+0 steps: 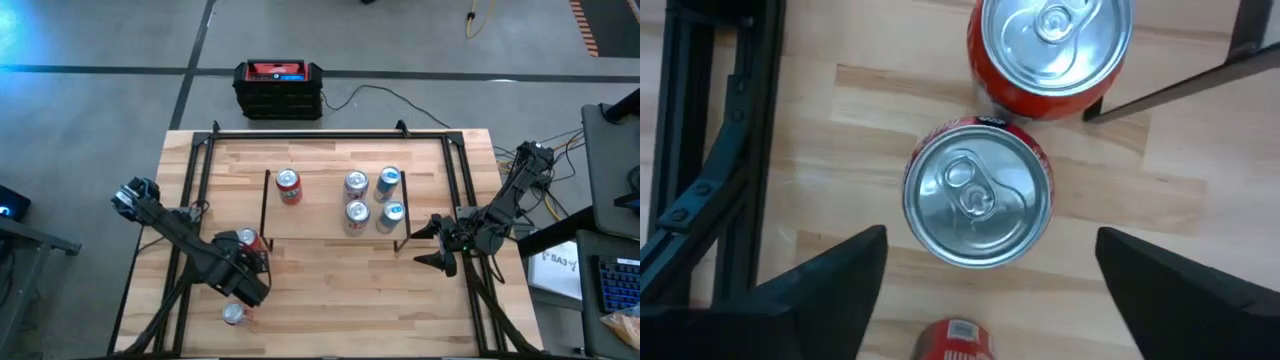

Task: Place canned beverage on shelf
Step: Put the top red white soda can on the shelf

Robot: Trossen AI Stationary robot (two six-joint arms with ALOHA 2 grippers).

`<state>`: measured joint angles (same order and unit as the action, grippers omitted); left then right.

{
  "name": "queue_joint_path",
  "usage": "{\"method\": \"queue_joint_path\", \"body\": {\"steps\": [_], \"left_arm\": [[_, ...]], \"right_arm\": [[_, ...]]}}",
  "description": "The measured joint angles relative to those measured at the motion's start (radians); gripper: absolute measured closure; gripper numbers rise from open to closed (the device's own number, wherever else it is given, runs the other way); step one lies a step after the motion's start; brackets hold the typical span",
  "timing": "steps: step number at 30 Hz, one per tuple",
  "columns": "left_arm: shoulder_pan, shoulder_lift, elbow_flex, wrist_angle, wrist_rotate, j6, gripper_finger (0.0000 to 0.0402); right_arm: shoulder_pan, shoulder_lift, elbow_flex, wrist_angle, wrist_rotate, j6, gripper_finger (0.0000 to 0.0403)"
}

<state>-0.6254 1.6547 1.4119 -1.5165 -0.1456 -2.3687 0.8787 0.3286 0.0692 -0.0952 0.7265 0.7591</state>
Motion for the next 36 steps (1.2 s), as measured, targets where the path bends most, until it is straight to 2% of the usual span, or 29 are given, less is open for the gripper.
{"method": "queue_joint_path", "body": {"steps": [6, 9, 18, 23, 28, 32, 36], "left_arm": [[0.000, 0.000, -0.041, 0.040, -0.001, -0.009, 0.0127], [0.000, 0.000, -0.045, 0.042, 0.028, -0.013, 0.0138], [0.000, 0.000, -0.058, 0.025, 0.026, -0.023, 0.0073], [0.004, -0.027, -0.131, 0.079, 0.006, -0.023, 0.0043], [0.035, -0.127, -0.254, 0.216, 0.018, -0.003, 0.0038], [0.076, -0.190, -0.343, 0.313, 0.090, 0.033, 0.0038], [0.105, -0.215, -0.379, 0.364, 0.159, 0.068, 0.0038]], "right_arm": [[0.000, 0.000, 0.000, 0.000, 0.000, 0.000, 0.0019], [0.000, 0.000, 0.000, 0.000, 0.000, 0.000, 0.0019], [0.000, 0.000, 0.000, 0.000, 0.000, 0.000, 0.0019], [0.000, 0.000, 0.000, 0.000, 0.000, 0.000, 0.0019], [0.000, 0.000, 0.000, 0.000, 0.000, 0.000, 0.0019], [0.000, 0.000, 0.000, 0.000, 0.000, 0.000, 0.0019], [0.000, 0.000, 0.000, 0.000, 0.000, 0.000, 0.0019]]}}
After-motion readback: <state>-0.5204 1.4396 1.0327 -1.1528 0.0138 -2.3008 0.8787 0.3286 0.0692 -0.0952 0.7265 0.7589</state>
